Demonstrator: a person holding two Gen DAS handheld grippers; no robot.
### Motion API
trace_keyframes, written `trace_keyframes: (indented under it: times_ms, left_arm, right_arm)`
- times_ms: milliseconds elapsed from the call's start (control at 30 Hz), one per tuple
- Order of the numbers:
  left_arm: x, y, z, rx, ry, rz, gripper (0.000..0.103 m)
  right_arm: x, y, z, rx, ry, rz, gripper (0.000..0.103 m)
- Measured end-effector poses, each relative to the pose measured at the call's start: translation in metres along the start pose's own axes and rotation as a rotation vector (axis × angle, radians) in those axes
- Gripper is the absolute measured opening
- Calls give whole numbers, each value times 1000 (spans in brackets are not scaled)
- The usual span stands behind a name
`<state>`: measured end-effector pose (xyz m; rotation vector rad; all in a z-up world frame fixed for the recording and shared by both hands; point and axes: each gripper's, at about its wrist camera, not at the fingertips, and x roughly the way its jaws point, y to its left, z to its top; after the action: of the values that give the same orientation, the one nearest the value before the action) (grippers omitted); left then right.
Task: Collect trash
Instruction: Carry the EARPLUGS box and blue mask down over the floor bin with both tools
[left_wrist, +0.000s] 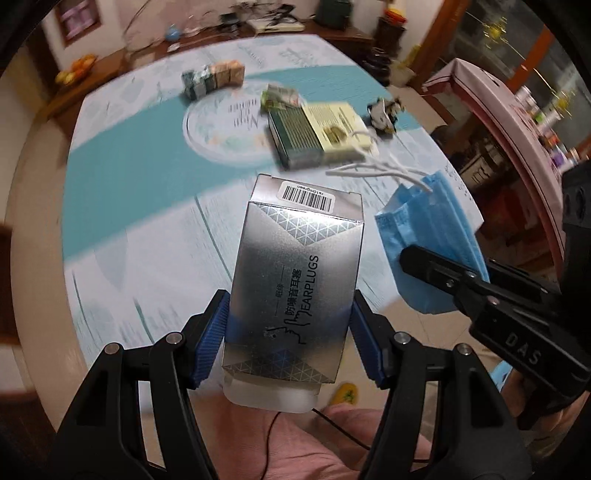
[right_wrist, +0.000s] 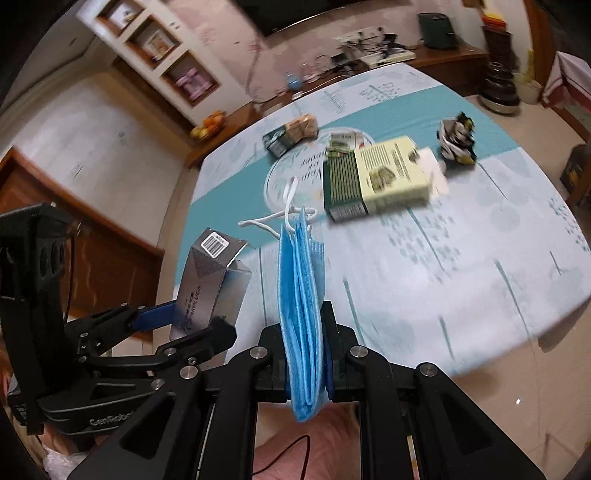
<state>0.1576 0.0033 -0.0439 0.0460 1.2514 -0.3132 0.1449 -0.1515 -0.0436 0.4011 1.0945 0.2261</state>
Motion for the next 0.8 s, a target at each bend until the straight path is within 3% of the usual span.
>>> trace_keyframes:
  times_ms: [167,400,633,800]
  left_arm:
    - [2,-42,-58,-65,41,36,61]
    - [16,-91,-122,-54,100,69,61]
    - [50,-113,-158,-3,150,81,61]
    - [94,-115,-184,33,182,84,61]
  right_arm:
    - [-36,-29,-56,-33,33,32,12]
    - [-53,-79,-135,-30,108,30,12]
    - [-41,-123,-196,54,182,-3,12]
    - [-7,-157,-227,96,235,-42,12]
